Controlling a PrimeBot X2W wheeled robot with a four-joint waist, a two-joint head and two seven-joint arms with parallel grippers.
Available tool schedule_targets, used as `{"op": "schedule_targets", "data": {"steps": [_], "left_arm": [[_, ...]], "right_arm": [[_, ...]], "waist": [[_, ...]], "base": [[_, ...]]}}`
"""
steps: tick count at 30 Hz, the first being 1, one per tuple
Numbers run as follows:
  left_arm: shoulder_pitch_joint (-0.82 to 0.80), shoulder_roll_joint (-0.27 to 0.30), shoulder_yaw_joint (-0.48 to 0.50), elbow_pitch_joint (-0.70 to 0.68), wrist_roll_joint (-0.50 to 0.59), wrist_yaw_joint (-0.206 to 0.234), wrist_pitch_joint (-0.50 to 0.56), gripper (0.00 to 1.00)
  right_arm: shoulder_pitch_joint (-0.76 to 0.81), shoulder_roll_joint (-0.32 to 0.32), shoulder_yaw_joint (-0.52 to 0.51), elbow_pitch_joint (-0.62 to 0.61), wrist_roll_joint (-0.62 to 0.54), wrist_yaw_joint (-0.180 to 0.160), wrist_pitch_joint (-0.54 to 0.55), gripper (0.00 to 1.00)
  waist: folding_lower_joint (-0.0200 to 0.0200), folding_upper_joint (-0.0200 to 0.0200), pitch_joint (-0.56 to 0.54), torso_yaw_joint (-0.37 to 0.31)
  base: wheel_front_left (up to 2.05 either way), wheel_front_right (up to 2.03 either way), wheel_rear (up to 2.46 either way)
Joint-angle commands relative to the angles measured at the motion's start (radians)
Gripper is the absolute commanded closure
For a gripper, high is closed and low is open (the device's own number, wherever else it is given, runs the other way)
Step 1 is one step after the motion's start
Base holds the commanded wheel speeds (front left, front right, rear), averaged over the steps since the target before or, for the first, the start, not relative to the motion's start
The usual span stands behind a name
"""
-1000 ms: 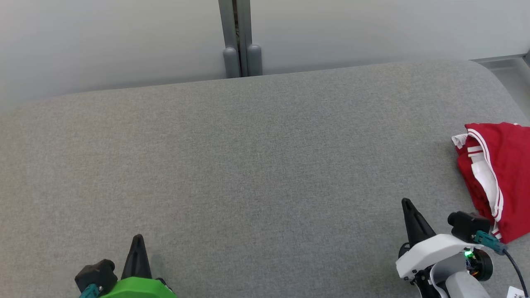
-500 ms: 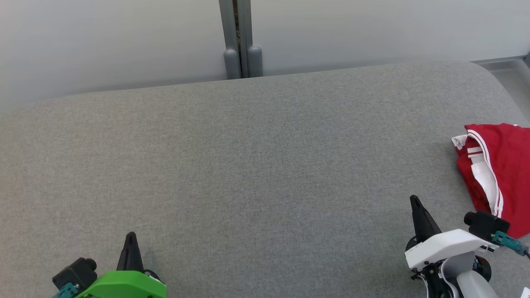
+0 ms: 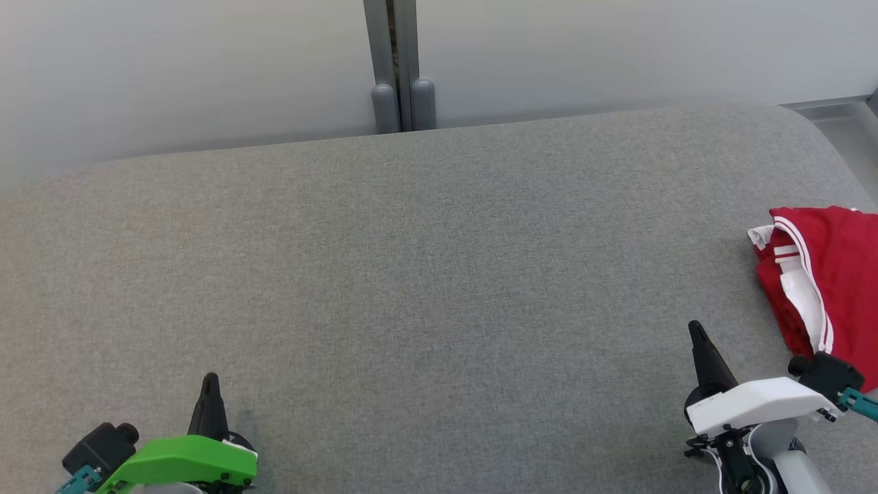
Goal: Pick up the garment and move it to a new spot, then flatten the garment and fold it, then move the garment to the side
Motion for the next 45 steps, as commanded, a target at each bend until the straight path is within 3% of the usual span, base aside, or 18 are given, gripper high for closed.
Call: {"op": "schedule_targets", "data": {"steps": [1, 45], "left_arm": [[-0.028, 0.004, 0.007, -0.014, -0.033, -0.007, 0.008, 1.0], [-0.07, 0.007, 0.079, -0.044, -0.471, -0.068, 0.129, 1.0]], "right_arm": [[-0.004, -0.006, -0.007, -0.02, 0.032, 0.0, 0.008, 1.0], [0.023, -0.009, -0.054, -0.101, 0.47, -0.001, 0.128, 1.0]], "waist": [[0.0, 0.0, 0.0, 0.0], [0.0, 0.0, -0.015, 0.004]], "base": [[0.0, 0.0, 0.0], [0.0, 0.0, 0.0]]}}
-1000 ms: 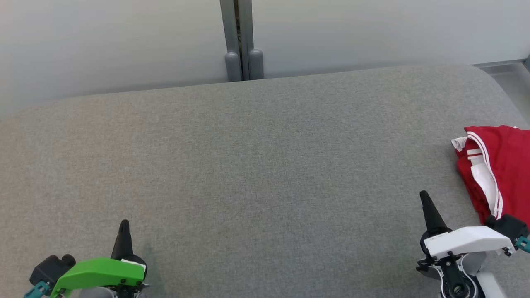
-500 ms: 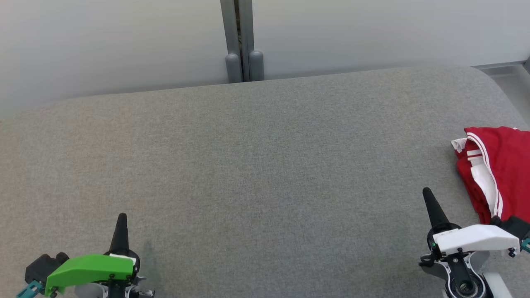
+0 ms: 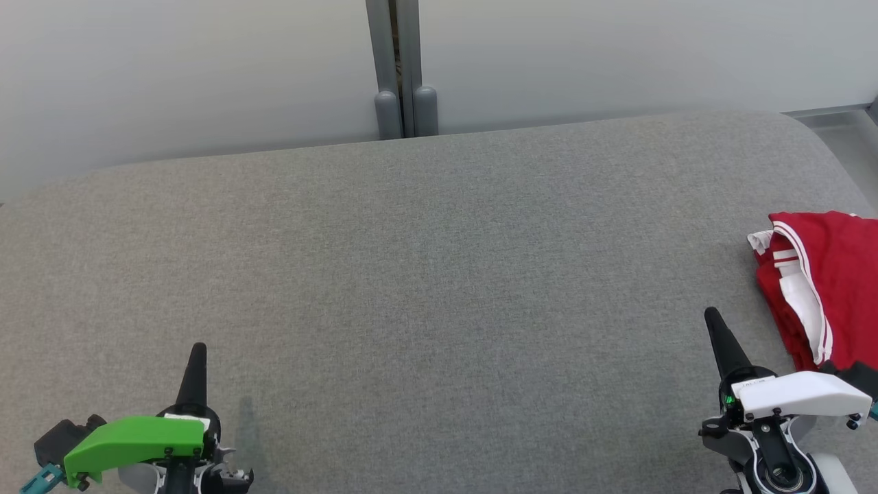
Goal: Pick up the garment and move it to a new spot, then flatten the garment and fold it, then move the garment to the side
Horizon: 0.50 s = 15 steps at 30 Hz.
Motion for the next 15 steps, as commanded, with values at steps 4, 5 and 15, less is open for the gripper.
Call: {"op": "schedule_targets", "data": {"steps": [4, 5, 15], "left_arm": [[-0.024, 0.006, 0.012, -0.01, -0.047, -0.012, 0.014, 1.0], [-0.025, 0.006, 0.013, -0.011, -0.057, -0.014, 0.015, 1.0], [-0.031, 0.007, 0.024, -0.016, -0.131, -0.024, 0.035, 1.0]], "right_arm": [[0.008, -0.006, -0.007, -0.018, 0.048, -0.001, 0.014, 1.0], [0.008, -0.006, -0.008, -0.02, 0.056, -0.001, 0.017, 1.0], [0.014, -0.006, -0.017, -0.033, 0.13, -0.001, 0.037, 1.0]], "waist": [[0.0, 0.0, -0.001, 0.0], [0.0, 0.0, -0.002, 0.0], [0.0, 0.0, -0.005, 0.001]], "base": [[0.0, 0.0, 0.0], [0.0, 0.0, 0.0], [0.0, 0.0, 0.0]]}}
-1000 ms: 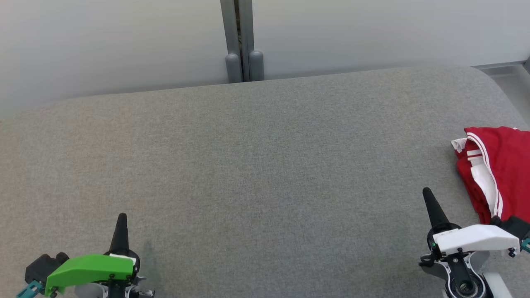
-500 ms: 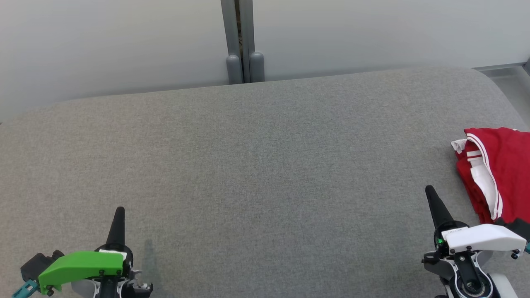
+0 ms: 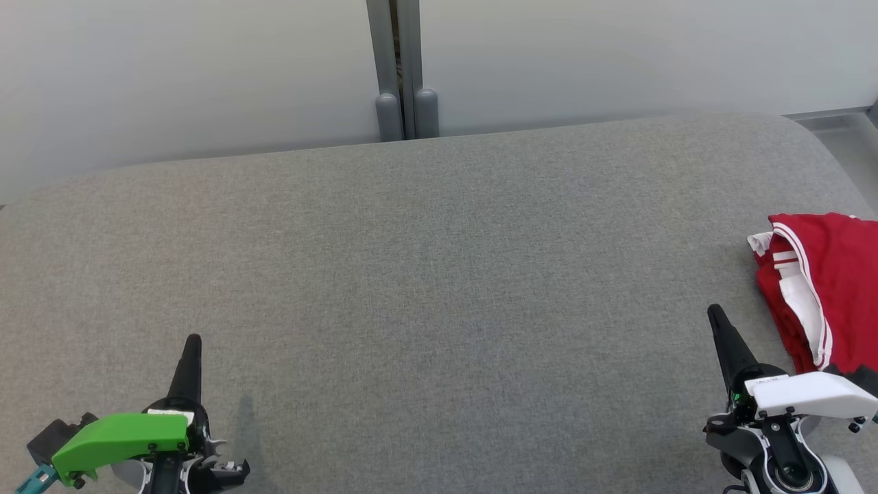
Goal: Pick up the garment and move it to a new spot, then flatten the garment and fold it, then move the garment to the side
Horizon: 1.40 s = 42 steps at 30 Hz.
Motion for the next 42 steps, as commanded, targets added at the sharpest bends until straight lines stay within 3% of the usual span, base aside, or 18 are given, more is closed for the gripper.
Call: {"op": "schedule_targets", "data": {"steps": [1, 22, 42], "left_arm": [[-0.021, 0.006, 0.006, -0.008, -0.032, -0.01, 0.008, 1.0], [-0.034, 0.007, 0.029, -0.016, -0.17, -0.028, 0.045, 1.0], [-0.031, 0.007, 0.029, -0.016, -0.169, -0.028, 0.047, 1.0]], "right_arm": [[0.007, -0.006, -0.007, -0.013, 0.031, -0.001, 0.009, 1.0], [0.017, -0.007, -0.021, -0.037, 0.169, -0.001, 0.048, 1.0], [0.017, -0.007, -0.021, -0.037, 0.169, -0.001, 0.047, 1.0]], "waist": [[0.0, 0.0, -0.001, 0.0], [0.0, 0.0, -0.008, 0.002], [0.0, 0.0, -0.008, 0.002]], "base": [[0.0, 0.0, 0.0], [0.0, 0.0, 0.0], [0.0, 0.0, 0.0]]}}
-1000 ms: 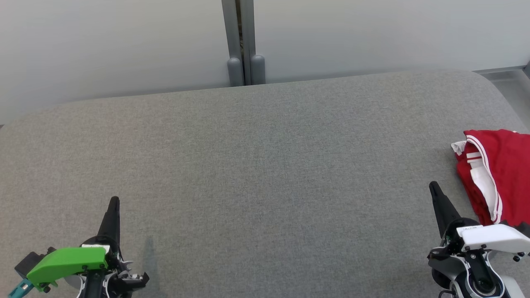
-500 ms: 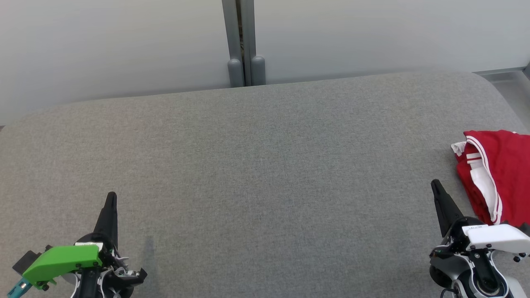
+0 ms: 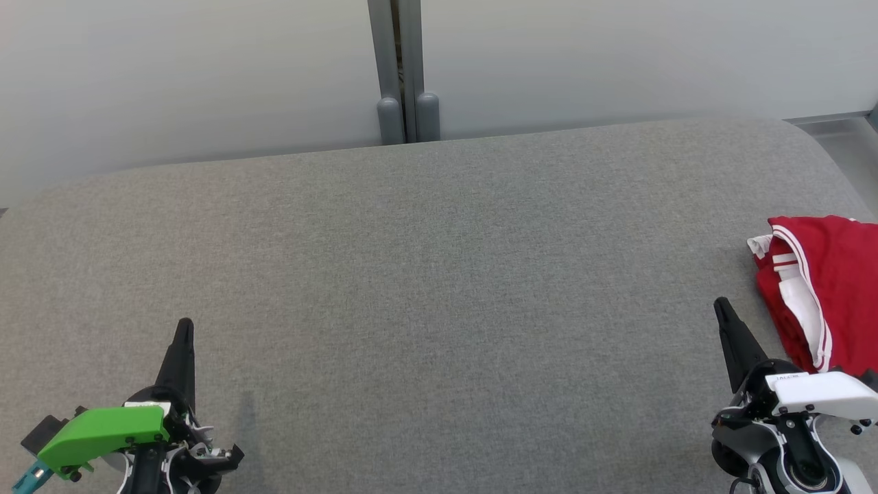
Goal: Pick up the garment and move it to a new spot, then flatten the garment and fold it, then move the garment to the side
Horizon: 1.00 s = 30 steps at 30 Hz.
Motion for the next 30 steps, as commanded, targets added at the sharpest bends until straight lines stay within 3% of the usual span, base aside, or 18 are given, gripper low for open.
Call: {"op": "schedule_targets", "data": {"steps": [1, 30], "left_arm": [[-0.011, 0.007, 0.002, -0.002, -0.003, -0.005, 0.004, 1.0], [-0.011, 0.007, 0.002, -0.002, -0.003, -0.004, 0.004, 1.0]], "right_arm": [[0.011, -0.006, -0.002, -0.004, 0.003, -0.001, 0.003, 1.0], [0.011, -0.006, -0.002, -0.003, 0.003, -0.001, 0.003, 1.0]], "waist": [[0.0, -0.0001, 0.0, 0.0], [0.0, -0.0001, 0.0, 0.0]], "base": [[0.0, 0.0, 0.0], [0.0, 0.0, 0.0]]}}
